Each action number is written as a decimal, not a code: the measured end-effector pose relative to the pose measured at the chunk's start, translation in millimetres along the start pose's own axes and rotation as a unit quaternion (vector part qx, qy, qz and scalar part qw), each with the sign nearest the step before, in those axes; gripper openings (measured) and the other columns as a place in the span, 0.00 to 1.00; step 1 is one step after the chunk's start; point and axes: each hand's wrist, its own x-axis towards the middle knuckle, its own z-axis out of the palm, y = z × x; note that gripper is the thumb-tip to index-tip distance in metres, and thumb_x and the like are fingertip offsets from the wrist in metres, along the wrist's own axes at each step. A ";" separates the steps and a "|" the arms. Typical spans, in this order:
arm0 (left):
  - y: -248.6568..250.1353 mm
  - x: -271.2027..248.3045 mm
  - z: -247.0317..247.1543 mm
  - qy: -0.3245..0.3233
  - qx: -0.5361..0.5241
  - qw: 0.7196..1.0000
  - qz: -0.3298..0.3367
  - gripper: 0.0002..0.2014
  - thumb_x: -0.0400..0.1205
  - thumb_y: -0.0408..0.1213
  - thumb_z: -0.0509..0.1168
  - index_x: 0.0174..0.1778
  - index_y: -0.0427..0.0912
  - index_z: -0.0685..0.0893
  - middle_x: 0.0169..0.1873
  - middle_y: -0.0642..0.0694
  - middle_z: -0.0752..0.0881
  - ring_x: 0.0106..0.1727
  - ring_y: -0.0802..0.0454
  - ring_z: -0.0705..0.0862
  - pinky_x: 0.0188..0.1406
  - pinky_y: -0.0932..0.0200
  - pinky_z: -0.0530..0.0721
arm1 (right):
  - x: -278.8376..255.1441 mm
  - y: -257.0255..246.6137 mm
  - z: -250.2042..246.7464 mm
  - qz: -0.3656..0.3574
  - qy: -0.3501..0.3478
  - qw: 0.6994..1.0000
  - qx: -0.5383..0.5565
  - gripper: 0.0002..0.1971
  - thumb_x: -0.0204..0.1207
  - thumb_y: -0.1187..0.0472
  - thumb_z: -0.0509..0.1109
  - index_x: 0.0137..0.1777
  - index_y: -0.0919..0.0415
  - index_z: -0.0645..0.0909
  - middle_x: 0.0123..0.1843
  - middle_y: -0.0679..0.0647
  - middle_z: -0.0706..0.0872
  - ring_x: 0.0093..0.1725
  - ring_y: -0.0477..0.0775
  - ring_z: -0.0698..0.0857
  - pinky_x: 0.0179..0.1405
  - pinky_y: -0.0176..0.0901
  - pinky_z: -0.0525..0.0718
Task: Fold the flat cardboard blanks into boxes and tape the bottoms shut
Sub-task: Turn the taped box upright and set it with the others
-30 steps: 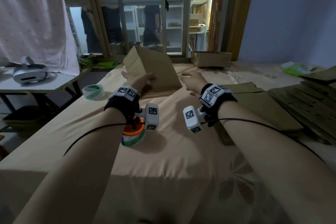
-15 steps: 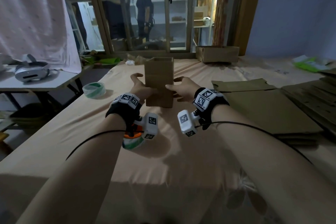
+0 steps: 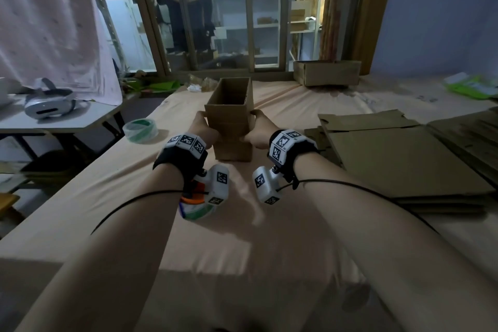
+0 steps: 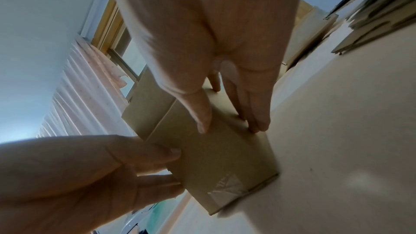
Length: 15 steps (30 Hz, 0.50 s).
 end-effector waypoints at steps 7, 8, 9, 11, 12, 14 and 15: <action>22.3 -17.2 -4.9 0.045 -0.009 0.999 -0.020 0.34 0.74 0.26 0.62 0.75 0.51 0.60 0.63 0.34 0.78 0.63 0.35 0.80 0.57 0.46 0.83 | -13.3 1.4 -17.7 0.052 -0.024 0.998 -0.003 0.43 0.76 0.62 0.73 0.84 0.59 0.51 0.73 0.66 0.74 0.70 0.68 0.77 0.69 0.61 0.79; 31.1 -23.7 -5.4 0.086 -0.011 0.996 -0.024 0.31 0.74 0.28 0.61 0.73 0.50 0.63 0.67 0.33 0.75 0.65 0.34 0.78 0.62 0.43 0.80 | -21.6 -0.9 -26.5 0.062 -0.029 0.998 -0.003 0.41 0.77 0.61 0.72 0.84 0.59 0.50 0.71 0.66 0.75 0.68 0.67 0.79 0.69 0.61 0.79; 40.5 -28.8 -5.6 0.133 -0.013 0.991 -0.024 0.28 0.75 0.29 0.61 0.71 0.48 0.66 0.69 0.34 0.72 0.67 0.35 0.75 0.66 0.42 0.77 | -28.5 -1.8 -36.6 0.063 -0.025 0.998 -0.005 0.39 0.78 0.61 0.70 0.83 0.61 0.52 0.68 0.65 0.77 0.65 0.66 0.81 0.68 0.59 0.80; 65.0 -46.1 -3.9 0.186 -0.014 0.982 -0.004 0.22 0.77 0.31 0.60 0.68 0.44 0.71 0.69 0.35 0.70 0.69 0.36 0.72 0.67 0.44 0.74 | -42.5 -2.4 -61.7 0.053 -0.001 0.998 -0.018 0.30 0.79 0.62 0.68 0.79 0.68 0.62 0.56 0.62 0.81 0.55 0.62 0.83 0.60 0.51 0.82; 76.9 -54.4 -1.3 0.185 -0.014 0.983 0.016 0.20 0.77 0.32 0.60 0.67 0.43 0.72 0.68 0.37 0.72 0.68 0.38 0.73 0.64 0.46 0.74 | -54.7 -4.5 -74.4 0.050 0.007 0.998 -0.032 0.27 0.80 0.63 0.67 0.77 0.70 0.65 0.52 0.63 0.81 0.50 0.60 0.82 0.53 0.48 0.81; 96.1 -70.6 10.8 0.147 -0.005 0.987 0.066 0.16 0.78 0.35 0.60 0.63 0.41 0.75 0.60 0.41 0.78 0.61 0.42 0.77 0.55 0.50 0.75 | -69.1 -0.1 -97.9 0.040 0.030 0.996 -0.071 0.24 0.81 0.64 0.65 0.75 0.73 0.69 0.54 0.67 0.84 0.45 0.57 0.78 0.42 0.45 0.75; 103.0 -77.3 20.6 0.118 -0.010 0.989 0.086 0.15 0.78 0.36 0.60 0.61 0.40 0.77 0.56 0.41 0.80 0.59 0.42 0.79 0.53 0.51 0.76 | -74.5 5.6 -109.7 0.038 0.032 0.994 -0.097 0.23 0.82 0.64 0.64 0.74 0.73 0.69 0.53 0.67 0.84 0.43 0.57 0.78 0.38 0.44 0.73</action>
